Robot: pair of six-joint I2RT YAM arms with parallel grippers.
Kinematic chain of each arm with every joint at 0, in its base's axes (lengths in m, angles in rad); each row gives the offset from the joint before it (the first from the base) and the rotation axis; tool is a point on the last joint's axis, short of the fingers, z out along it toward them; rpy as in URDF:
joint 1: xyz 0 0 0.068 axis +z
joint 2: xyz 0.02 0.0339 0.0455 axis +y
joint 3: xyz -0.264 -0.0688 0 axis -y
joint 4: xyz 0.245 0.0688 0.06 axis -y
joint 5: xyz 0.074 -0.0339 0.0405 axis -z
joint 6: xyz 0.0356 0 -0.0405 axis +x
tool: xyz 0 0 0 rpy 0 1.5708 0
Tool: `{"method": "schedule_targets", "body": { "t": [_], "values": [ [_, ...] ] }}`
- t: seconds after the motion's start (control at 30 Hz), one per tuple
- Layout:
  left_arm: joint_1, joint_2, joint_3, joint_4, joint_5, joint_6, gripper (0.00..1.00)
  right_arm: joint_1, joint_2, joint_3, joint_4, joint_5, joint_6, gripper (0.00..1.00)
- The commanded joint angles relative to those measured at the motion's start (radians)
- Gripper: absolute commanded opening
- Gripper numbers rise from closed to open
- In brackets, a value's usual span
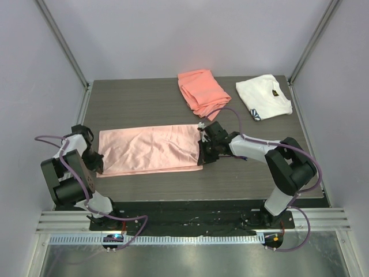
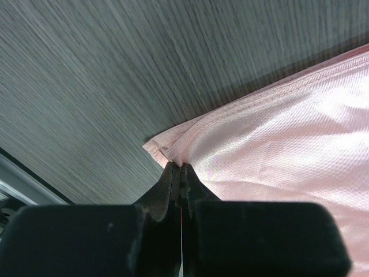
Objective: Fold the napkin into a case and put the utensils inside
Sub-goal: Fold and flatten the napkin at the center of the board.
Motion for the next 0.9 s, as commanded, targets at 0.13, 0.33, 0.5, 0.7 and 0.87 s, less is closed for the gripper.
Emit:
{"method": "schedule_targets", "body": {
  "t": [0.13,0.33,0.5,0.7,0.87],
  "values": [
    [0.011,-0.066,-0.010,-0.010,-0.040,-0.009,0.00,0.006,-0.071,-0.004,-0.010,0.018,0.012,0.01],
    [0.014,-0.052,-0.015,-0.010,-0.036,-0.016,0.00,0.008,-0.047,-0.024,0.001,0.009,0.012,0.01],
    [0.014,-0.035,-0.025,0.000,-0.031,-0.018,0.00,0.011,-0.038,-0.039,0.015,0.003,0.015,0.01],
    [0.014,-0.017,-0.027,0.003,-0.034,-0.021,0.00,0.011,-0.024,-0.042,0.019,0.008,0.012,0.01],
    [0.015,-0.001,-0.030,0.001,-0.040,-0.027,0.00,0.011,-0.012,-0.048,0.025,0.008,0.015,0.02]
  ]
}}
